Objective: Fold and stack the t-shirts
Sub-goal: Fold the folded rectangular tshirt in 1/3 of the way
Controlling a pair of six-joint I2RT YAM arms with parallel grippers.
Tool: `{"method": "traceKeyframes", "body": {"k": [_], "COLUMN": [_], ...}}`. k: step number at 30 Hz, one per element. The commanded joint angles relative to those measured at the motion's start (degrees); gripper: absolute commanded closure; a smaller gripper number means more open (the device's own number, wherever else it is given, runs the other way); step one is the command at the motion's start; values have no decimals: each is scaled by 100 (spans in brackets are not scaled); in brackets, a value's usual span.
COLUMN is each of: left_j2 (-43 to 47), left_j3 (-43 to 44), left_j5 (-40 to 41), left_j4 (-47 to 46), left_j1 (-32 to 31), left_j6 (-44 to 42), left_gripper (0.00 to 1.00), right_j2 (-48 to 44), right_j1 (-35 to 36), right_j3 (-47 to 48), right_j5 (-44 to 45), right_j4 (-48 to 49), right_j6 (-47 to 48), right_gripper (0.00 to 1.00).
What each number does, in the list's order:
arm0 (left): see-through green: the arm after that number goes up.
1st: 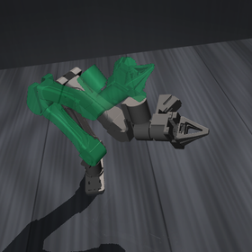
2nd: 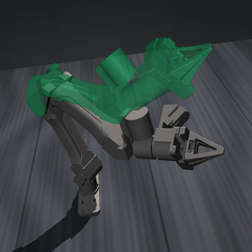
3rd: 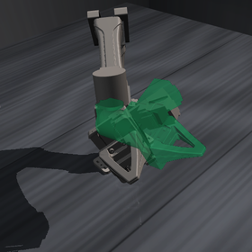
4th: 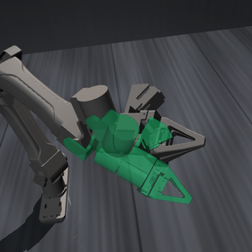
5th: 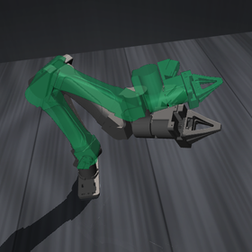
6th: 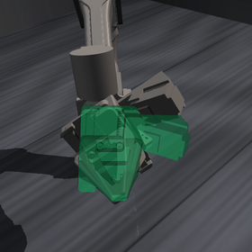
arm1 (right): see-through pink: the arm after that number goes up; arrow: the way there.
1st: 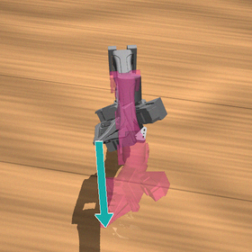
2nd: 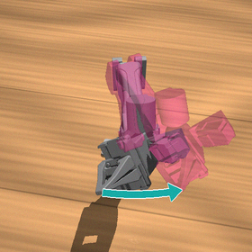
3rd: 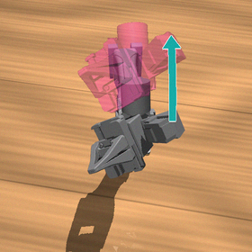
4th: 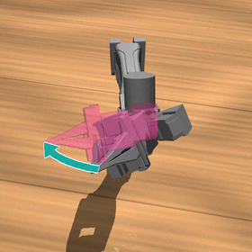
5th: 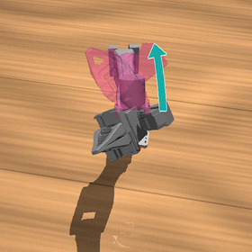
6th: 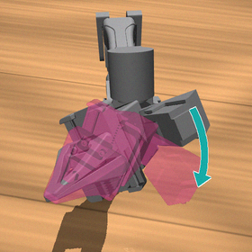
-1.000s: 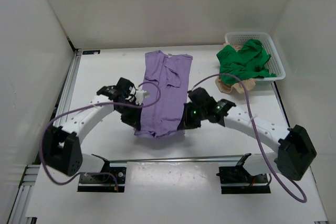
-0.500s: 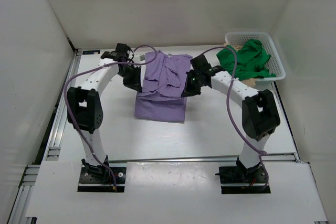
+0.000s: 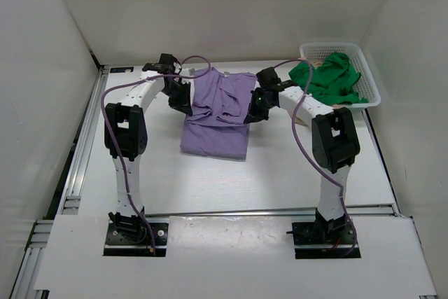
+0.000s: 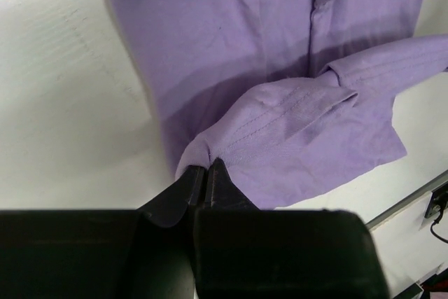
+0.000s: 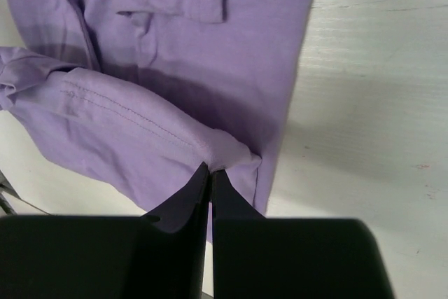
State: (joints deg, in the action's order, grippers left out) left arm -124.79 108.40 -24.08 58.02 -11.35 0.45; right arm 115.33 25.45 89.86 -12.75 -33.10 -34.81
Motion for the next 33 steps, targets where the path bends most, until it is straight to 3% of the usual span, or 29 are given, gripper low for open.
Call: {"method": "traceKeyframes", "body": {"k": [1,12,23,24,26,28,29,30,33], "left_j2": [-36,-36,-414,-414,-485,-555,-616,-616,-626], "left_j3": [252,357,638,639,691,814,867,945,1436], "left_j5": [-185,-370,-317,-317,-203,-133,-80,-1,280], "left_j4": [-98,-370,-493,-493,-546,-546,-546,-546,-546], "left_j1": [28,28,28,28,28,28,28,80,133], "left_j6": [-45,-45,-45,-45,-45,-45,-45,-45,-45], "left_gripper": [90,90,90,87,73,65,53,47,34], "right_j2": [25,-476,490,656,833,1061,1062,1062,879], "right_j1": [-32,-84,-322,-322,-374,-427,-479,-541,-541], "right_j3": [260,-127,882,962,1268,1480,1560,1613,1683], "right_j5": [158,783,450,388,256,256,343,431,624], "right_j4": [-56,120,67,67,67,-11,-12,-12,-12], "right_j6": [-131,-491,-545,-484,-431,-430,-430,-430,-308], "right_gripper": [100,100,100,100,92,78,75,71,67]}}
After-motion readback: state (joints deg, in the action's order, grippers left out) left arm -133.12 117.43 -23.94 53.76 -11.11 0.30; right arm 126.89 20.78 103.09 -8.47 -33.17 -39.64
